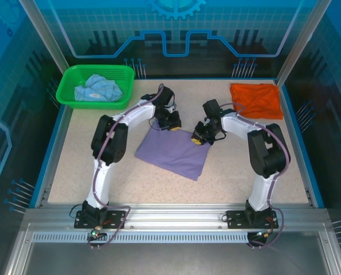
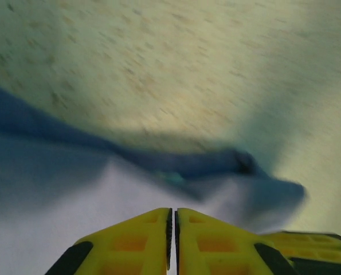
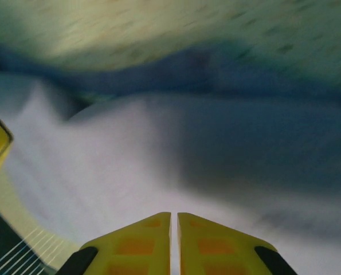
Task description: Fold and stack the t-shirts
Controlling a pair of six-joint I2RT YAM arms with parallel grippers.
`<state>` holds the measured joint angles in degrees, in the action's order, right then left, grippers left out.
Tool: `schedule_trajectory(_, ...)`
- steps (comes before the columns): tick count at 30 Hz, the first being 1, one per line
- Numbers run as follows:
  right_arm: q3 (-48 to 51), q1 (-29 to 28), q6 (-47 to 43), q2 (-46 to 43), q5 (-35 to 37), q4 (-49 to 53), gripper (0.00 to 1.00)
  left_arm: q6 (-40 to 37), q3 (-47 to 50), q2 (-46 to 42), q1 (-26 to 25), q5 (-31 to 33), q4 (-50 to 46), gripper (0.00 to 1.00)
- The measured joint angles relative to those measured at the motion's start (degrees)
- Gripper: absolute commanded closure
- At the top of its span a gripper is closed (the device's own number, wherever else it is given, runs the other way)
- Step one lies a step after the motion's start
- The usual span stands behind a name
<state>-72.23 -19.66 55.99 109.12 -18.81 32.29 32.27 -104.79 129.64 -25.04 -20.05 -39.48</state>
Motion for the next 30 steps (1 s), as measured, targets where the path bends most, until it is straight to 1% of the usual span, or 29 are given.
schedule_trajectory(2, 0.24, 2.25, -0.87, 2.38, 0.37, 1.2, 0.86, -0.2, -0.5, 2.86, 0.94, 1.57, -0.96, 0.73)
schedule_trajectory(3, 0.61, 3.72, -1.44, 2.8, -0.66, 1.57, 0.85, 0.2, -0.48, 3.69, 1.84, 0.83, -1.29, 0.69)
schedule_trajectory(4, 0.81, 4.76, -1.99, 2.73, -0.9, 1.68, 0.84, 0.13, -0.5, 3.74, 2.58, 0.24, -1.03, 0.66)
schedule_trajectory(6, 1.27, 7.04, -3.19, 2.29, -0.96, 1.73, 0.8, 0.5, -0.61, 3.04, 4.33, 1.2, -1.22, 0.6)
schedule_trajectory(7, 1.64, 8.0, -3.69, 2.12, -1.2, 1.73, 0.79, 0.44, -0.61, 2.97, 5.22, 1.4, -1.29, 0.55)
schedule_trajectory(8, 2.19, 8.94, -4.42, 1.81, -1.57, 1.57, 0.77, 0.5, -0.61, 2.97, 6.16, 1.49, -1.38, 0.44)
schedule_trajectory(10, 3.3, 10.47, -5.7, 1.11, -2.62, 1.03, 0.76, 0.33, -0.59, 2.58, 7.39, 1.22, -1.38, 0.24)
schedule_trajectory(11, 3.93, 11.04, -6.23, 0.7, -2.8, 0.76, 0.73, 0.37, -0.59, 2.01, 7.76, 1.73, -1.38, 0.2)
schedule_trajectory(14, 6.34, 12.0, -7.98, -1.4, -3.96, -0.22, 0.61, -0.07, -0.61, 0.35, 8.55, 3.06, -1.7, 0.09)
schedule_trajectory(15, 7.32, 11.96, -8.63, -2.97, -4.37, -0.66, 0.52, -0.48, -0.61, -0.26, 8.7, 3.56, -2.12, 0.02)
schedule_trajectory(16, 8.33, 11.82, -9.25, -4.87, -4.74, -1.09, 0.45, -0.94, -0.55, -1.11, 8.7, 3.98, -2.47, 0.01)
schedule_trajectory(18, 10.64, 11.54, -10.08, -9.68, -5.53, -2.36, 0.35, -1.42, -0.11, -3.98, 8.59, 4.68, -3.13, 0.01)
schedule_trajectory(19, 12.15, 11.34, -10.62, -12.66, -5.86, -3.34, 0.28, -1.88, 0.55, -6.08, 8.57, 5.09, -3.32, 0.01)
schedule_trajectory(20, 13.7, 10.93, -11.26, -15.85, -6.12, -4.24, 0.24, -2.38, 1.7, -9.05, 8.44, 5.51, -3.43, 0.01)
schedule_trajectory(22, 15.72, 9.29, -12.35, -20.0, -6.08, -5.14, 0.22, -2.86, 4.59, -15.1, 8.37, 5.97, -3.52, 0.01)
schedule_trajectory(24, 16.22, 6.67, -13.64, -21.0, -5.99, -5.4, 0.21, -3.23, 9.14, -22.29, 8.37, 6.14, -3.02, 0.01)
schedule_trajectory(27, 16.02, 2.93, -15.56, -17.97, -5.46, -5.79, 0.21, -2.34, 19.34, -33.75, 8.37, 6.69, -0.46, 0.01)
schedule_trajectory(30, 14.51, 0.87, -17.27, -12.85, -3.32, -4.87, 0.21, -0.2, 29.38, -42.42, 8.28, 8.04, 1.64, 0.01)
